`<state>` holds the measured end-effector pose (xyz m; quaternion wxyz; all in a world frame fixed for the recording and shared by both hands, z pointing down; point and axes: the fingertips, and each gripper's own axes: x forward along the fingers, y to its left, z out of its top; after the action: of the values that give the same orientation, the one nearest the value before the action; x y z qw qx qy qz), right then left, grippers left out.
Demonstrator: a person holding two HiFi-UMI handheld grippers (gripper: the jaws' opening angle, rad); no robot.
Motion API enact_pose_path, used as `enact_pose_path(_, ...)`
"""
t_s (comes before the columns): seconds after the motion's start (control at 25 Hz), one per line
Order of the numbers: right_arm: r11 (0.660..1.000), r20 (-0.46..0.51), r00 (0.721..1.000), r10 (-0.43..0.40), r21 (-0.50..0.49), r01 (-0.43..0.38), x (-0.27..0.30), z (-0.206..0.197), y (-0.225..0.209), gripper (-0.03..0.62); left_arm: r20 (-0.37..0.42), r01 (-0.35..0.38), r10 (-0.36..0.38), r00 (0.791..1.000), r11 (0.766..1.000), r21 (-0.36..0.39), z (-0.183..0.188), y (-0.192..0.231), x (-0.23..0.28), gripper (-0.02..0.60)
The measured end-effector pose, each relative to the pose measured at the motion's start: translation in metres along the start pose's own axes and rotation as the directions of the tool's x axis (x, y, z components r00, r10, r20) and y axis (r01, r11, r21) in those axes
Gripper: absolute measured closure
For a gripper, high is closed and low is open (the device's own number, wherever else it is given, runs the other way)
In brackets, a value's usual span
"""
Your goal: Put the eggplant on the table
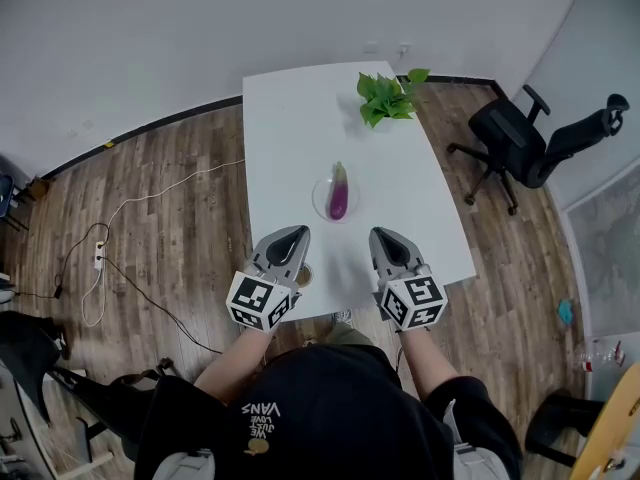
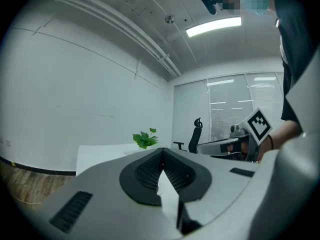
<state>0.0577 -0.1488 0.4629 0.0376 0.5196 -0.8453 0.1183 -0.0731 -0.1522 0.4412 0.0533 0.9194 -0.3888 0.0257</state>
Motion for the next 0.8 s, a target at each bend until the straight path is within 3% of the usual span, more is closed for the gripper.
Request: enact_pose_path(0.8,1.0,-0.018,1.0,-0.013,0.009,0.013,-0.0079,-0.0054,-0.0014,0.576,-0.002,0.007,-0.007,1.0,1.0,0.006,-0.0055,-0.0086,-0.0071,0.571)
